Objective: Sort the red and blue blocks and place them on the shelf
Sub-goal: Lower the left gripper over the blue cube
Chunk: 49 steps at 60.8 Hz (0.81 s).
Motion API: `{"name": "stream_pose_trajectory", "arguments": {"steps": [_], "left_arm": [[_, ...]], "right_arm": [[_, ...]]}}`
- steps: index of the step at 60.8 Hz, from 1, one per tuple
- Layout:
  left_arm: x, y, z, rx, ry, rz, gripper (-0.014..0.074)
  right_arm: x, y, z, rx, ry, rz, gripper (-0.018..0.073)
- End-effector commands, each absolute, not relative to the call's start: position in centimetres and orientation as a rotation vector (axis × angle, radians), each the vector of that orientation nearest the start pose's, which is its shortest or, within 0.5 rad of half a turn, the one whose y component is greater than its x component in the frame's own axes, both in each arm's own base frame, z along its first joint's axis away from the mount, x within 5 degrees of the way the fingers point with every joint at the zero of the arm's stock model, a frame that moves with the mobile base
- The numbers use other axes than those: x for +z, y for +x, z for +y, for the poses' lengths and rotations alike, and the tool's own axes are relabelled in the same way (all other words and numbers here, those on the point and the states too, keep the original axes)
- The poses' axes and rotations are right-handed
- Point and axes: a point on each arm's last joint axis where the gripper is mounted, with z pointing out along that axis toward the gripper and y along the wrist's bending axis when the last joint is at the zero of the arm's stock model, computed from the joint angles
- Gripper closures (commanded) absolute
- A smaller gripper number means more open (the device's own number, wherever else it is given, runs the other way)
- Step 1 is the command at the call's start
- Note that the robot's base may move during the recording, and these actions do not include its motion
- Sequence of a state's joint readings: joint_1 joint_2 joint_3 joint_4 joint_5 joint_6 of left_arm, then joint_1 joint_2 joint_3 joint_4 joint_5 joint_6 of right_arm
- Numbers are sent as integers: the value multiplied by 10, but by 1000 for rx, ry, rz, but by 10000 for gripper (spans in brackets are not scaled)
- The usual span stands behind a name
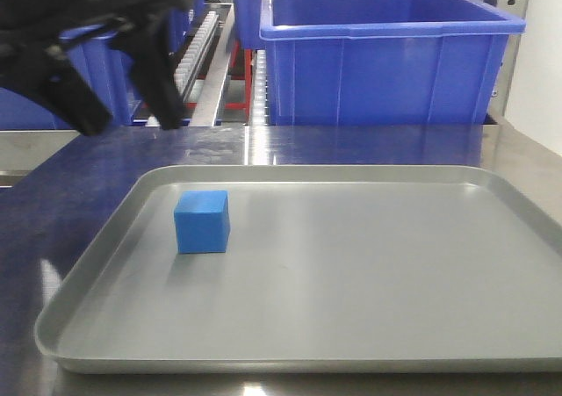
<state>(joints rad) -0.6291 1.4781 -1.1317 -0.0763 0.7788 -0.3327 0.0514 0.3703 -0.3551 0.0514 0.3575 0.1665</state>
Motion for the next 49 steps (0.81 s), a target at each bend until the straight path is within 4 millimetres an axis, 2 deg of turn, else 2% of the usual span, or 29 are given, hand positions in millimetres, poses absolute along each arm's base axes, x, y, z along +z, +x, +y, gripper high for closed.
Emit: {"name": "stream_pose_trajectory", "arguments": {"steps": [1, 11, 24, 34, 49], "left_arm": [[305, 247, -196, -500, 311, 2549, 117], [302, 246, -210, -528, 318, 2527, 139], [288, 246, -225, -526, 358, 2553, 176], [281, 248, -228, -520, 336, 2581, 176], [281, 249, -226, -497, 325, 2575, 172]], "right_arm": [[292, 88, 5, 195, 130, 1744, 492], [292, 88, 5, 195, 130, 1744, 492], [292, 88, 5, 195, 130, 1744, 492], [292, 88, 5, 195, 130, 1744, 492], [292, 88, 5, 195, 130, 1744, 492]]}}
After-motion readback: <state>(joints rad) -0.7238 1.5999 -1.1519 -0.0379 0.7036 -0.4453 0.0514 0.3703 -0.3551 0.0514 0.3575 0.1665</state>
